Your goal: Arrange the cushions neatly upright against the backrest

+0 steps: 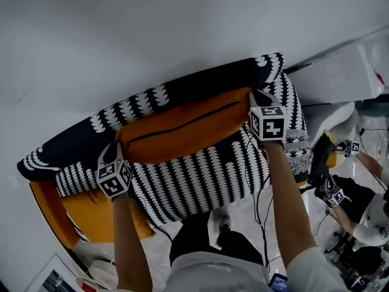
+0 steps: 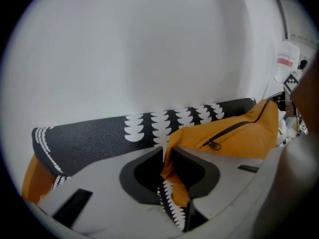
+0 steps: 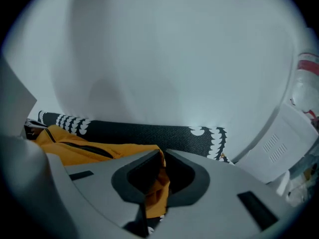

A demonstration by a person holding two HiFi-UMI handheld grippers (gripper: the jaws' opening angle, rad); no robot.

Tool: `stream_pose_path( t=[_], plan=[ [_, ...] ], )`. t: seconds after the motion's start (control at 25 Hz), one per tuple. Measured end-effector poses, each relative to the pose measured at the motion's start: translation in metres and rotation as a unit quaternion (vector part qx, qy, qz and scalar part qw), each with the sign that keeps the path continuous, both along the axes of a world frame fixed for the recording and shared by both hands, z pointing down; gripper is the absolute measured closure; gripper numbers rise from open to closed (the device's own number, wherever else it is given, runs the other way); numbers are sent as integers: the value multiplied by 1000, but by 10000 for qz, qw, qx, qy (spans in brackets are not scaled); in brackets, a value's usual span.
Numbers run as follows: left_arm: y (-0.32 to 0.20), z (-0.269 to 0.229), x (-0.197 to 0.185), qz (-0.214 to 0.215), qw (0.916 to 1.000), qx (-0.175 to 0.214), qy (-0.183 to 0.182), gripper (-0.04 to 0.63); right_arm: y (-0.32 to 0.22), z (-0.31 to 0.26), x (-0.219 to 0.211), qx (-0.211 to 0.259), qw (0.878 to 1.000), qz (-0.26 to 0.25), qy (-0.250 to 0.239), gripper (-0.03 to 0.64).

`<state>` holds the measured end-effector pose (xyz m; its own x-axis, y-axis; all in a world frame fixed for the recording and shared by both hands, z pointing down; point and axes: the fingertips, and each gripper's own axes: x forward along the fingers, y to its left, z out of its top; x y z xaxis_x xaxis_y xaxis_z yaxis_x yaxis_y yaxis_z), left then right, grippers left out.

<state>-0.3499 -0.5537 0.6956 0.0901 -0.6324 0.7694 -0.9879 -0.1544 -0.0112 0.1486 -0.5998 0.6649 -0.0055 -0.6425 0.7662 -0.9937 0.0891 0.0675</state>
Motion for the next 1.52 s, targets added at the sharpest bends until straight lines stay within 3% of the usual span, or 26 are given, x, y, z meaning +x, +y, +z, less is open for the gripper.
stream_pose_path(
  t=[0.12, 0.36, 0.72, 1.0, 1.2, 1.52],
  plan=[
    [0, -14, 0, 5, 9999, 140, 99, 481, 8, -21, 1, 248, 9996, -94, -103, 558],
    [14, -49, 7, 54, 9990, 447, 83, 465, 30, -72, 5, 847, 9957, -360, -95, 555],
    [73, -91, 14, 288, 9975, 640, -3, 465, 97, -144, 10, 1145, 9919, -554, 5, 557],
    [141, -124, 38, 699, 9942, 819, 11, 495, 187, -179, 0, 1202, 9893, -816, 112, 559],
    [198, -152, 73, 1198, 9875, 1024, 85, 525, 257, -203, -7, 1429, 9861, -840, 60, 604],
    [325, -210, 122, 1557, 9763, 1487, 226, 575, 376, -254, -18, 1923, 9755, -1066, -82, 612]
  ],
)
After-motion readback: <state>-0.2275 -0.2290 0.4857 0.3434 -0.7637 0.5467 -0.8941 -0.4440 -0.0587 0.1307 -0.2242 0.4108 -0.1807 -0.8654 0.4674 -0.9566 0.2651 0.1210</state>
